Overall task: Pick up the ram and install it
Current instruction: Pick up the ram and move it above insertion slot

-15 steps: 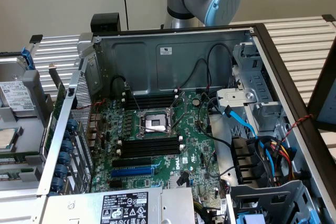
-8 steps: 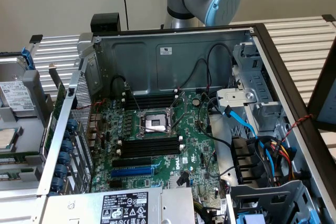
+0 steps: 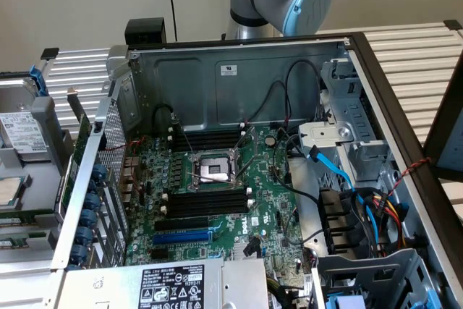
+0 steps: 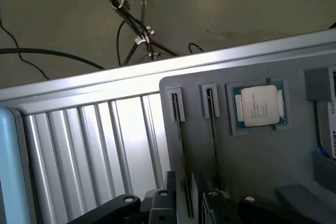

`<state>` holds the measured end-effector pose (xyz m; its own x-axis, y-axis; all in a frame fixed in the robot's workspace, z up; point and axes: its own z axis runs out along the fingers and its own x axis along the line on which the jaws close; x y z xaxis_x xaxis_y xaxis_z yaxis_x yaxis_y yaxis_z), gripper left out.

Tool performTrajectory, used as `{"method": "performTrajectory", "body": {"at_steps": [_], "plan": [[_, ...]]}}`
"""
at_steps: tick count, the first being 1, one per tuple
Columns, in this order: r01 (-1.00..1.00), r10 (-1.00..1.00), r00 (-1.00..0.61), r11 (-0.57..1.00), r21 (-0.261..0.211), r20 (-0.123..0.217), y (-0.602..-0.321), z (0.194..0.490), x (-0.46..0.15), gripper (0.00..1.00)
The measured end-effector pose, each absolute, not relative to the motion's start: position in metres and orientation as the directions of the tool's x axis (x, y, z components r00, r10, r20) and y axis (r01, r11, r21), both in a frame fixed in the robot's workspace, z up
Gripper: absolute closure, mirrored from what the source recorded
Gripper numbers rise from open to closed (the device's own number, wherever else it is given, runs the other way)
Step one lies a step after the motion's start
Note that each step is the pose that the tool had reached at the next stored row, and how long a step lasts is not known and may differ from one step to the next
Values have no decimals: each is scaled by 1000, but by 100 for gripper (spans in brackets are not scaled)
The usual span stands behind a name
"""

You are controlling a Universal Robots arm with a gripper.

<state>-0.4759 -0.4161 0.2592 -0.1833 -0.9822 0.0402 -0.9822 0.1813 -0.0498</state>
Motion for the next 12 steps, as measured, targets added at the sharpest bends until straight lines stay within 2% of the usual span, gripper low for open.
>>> {"method": "performTrajectory", "body": {"at_steps": [12], "plan": [[-990, -989, -137, 134, -48, 52, -416, 243, -475, 73]]}}
